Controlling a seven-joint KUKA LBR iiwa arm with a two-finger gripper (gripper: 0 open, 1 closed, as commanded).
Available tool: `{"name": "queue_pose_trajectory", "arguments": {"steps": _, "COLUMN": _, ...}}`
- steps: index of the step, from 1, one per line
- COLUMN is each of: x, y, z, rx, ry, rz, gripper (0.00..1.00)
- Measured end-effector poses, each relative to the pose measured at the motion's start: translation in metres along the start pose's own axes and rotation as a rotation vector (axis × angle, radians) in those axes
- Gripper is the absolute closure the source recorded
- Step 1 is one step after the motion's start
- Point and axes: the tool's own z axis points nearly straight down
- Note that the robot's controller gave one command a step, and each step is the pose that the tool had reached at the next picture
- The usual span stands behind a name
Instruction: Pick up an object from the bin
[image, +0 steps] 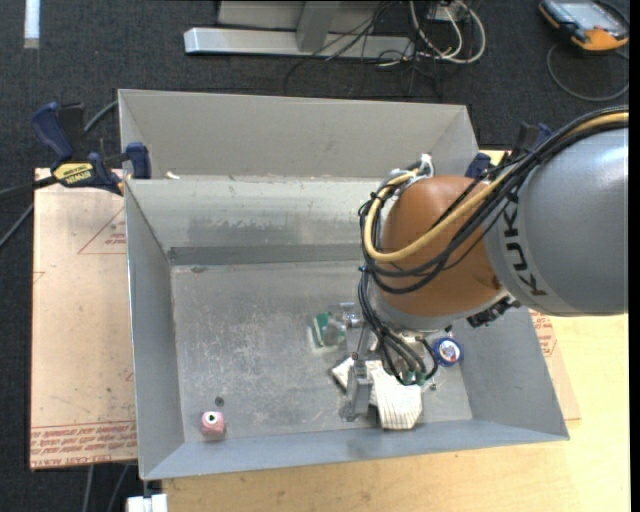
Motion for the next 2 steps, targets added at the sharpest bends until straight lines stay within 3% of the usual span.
{"name": "queue_pose_trajectory", "arguments": {"steps": 1, "x": -0.002, "y": -0.001, "z": -0.004, "rx": -0.001, "ry": -0.008, "rz": 0.004, "gripper": 0.0}}
{"name": "queue_pose_trajectory", "arguments": {"steps": 2, "x": -0.031, "y": -0.063, "z": 0.081, "rx": -0.001, "ry": -0.005, "rz": -0.271, "gripper": 0.0}}
